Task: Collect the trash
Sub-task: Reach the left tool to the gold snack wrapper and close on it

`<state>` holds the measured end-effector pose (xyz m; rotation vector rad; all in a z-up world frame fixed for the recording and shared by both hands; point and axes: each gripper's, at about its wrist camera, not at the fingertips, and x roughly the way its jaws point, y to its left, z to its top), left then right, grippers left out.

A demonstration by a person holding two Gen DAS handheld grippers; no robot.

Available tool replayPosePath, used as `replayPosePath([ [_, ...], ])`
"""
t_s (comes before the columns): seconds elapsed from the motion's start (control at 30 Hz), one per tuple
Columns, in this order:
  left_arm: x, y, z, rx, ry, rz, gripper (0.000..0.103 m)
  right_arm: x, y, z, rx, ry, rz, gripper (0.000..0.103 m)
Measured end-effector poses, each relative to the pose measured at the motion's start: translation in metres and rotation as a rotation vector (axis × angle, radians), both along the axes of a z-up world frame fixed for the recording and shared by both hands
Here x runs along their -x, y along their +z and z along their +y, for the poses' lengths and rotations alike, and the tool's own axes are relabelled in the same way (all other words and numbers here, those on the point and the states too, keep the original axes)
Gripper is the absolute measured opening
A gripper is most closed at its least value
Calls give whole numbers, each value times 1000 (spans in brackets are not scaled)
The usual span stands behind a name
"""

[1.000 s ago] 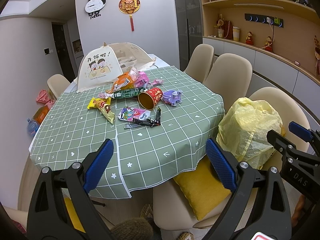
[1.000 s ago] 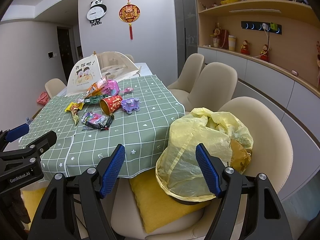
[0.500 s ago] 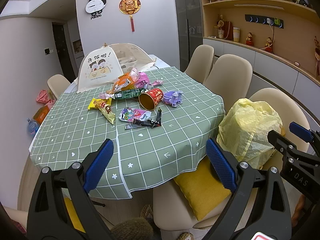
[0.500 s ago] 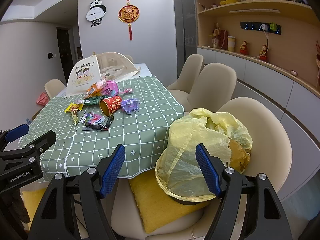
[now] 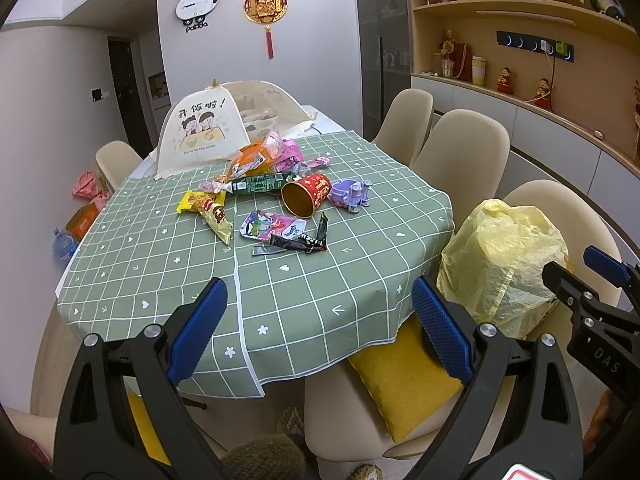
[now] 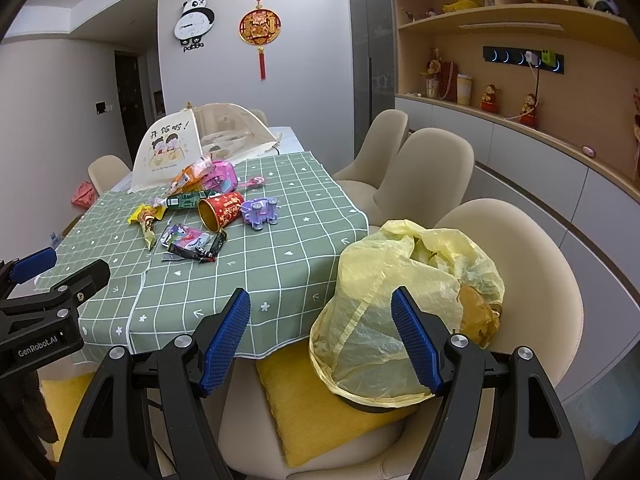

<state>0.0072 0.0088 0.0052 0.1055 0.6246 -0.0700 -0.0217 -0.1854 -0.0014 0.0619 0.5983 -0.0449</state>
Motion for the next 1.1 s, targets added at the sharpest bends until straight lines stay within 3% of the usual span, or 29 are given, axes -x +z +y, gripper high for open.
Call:
replayPosePath([
  [0.27,-27,-3,36,21,58,21,89,-28,-3,6,4,18,14,69],
  [0.4,-56,-11,76,65,114,65,89,-52,-7,18,7,51,24,69],
  [0.6,-98,-20,125,123,146,52,93,-96,-17,48,44,112,65,69],
  [0.8,-169,-40,165,151,189,185,93,-138,-23,72,64,122,99,69],
  [1.03,-246,-64,198,237,229,295,69,-195,-32,101,51,116,171,69],
  [1.1,-266,-70,205,254,228,305,69,-209,-34,107,46,109,186,69],
])
